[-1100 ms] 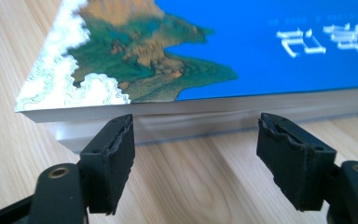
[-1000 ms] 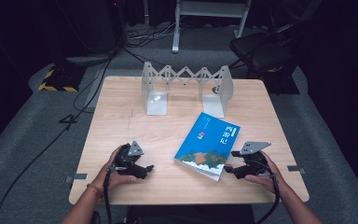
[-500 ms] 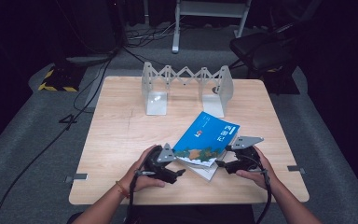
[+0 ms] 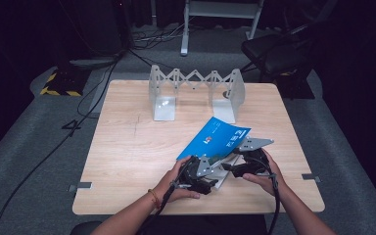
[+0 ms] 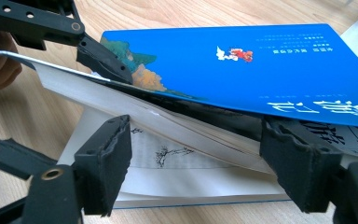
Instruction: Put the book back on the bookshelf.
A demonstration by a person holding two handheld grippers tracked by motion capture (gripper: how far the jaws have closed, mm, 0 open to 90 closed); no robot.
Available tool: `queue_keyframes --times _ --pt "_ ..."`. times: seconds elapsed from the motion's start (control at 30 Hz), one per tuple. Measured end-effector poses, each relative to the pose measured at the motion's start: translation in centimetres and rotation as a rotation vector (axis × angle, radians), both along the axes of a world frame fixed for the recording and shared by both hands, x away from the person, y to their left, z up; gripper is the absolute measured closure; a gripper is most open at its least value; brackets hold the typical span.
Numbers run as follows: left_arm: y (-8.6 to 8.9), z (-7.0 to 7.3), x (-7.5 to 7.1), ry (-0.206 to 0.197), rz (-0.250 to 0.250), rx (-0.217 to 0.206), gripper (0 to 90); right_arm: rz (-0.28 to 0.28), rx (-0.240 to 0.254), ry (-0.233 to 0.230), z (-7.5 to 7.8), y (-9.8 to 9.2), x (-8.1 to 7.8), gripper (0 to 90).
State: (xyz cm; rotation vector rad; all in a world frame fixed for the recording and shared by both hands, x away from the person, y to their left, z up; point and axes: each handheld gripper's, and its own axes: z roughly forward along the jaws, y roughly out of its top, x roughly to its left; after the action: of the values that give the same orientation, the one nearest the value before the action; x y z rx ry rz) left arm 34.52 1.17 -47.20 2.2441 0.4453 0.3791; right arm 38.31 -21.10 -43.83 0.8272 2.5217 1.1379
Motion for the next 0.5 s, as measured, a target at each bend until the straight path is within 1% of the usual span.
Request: queue_keyframes --times 0.07,0.1,0.17,0.2,0.27,0.33,0.4,0.43,0.5 --pt "0.0 0.1 0.0 -0.019 0.019 -0.006 36.5 0.0 -0.001 0.001 -0.1 0.0 0.0 25.1" --pt "0.1 0.2 0.2 -0.013 0.025 -0.02 39.0 0.0 0.0 0.0 -0.1 0.0 0.0 25.1" --pt "0.3 0.3 0.3 -0.03 0.038 -0.033 47.9 -0.002 0.007 0.002 -0.1 -0.1 -0.1 25.1" --pt "0.5 0.4 0.3 -0.028 0.039 -0.049 49.4 -0.003 0.011 0.002 -0.1 -0.1 -0.1 25.0" --pt "0.8 0.5 0.4 -0.037 0.04 -0.06 59.3 -0.006 0.021 0.005 0.0 -0.3 -0.1 23.5" --pt "1.0 0.5 0.4 -0.031 0.038 -0.071 61.4 -0.005 0.028 0.013 -0.1 -0.5 -0.1 23.6" --pt "0.9 0.5 0.3 -0.048 0.034 -0.06 63.2 -0.006 0.042 0.023 0.0 -0.7 -0.1 24.4" --pt "1.0 0.6 0.3 -0.054 0.031 -0.06 64.2 -0.004 0.04 0.024 -0.1 -0.8 -0.2 24.8" --pt "1.1 0.7 0.3 -0.061 0.027 -0.064 69.4 -0.002 0.034 0.019 -0.1 -0.9 -0.3 25.5"
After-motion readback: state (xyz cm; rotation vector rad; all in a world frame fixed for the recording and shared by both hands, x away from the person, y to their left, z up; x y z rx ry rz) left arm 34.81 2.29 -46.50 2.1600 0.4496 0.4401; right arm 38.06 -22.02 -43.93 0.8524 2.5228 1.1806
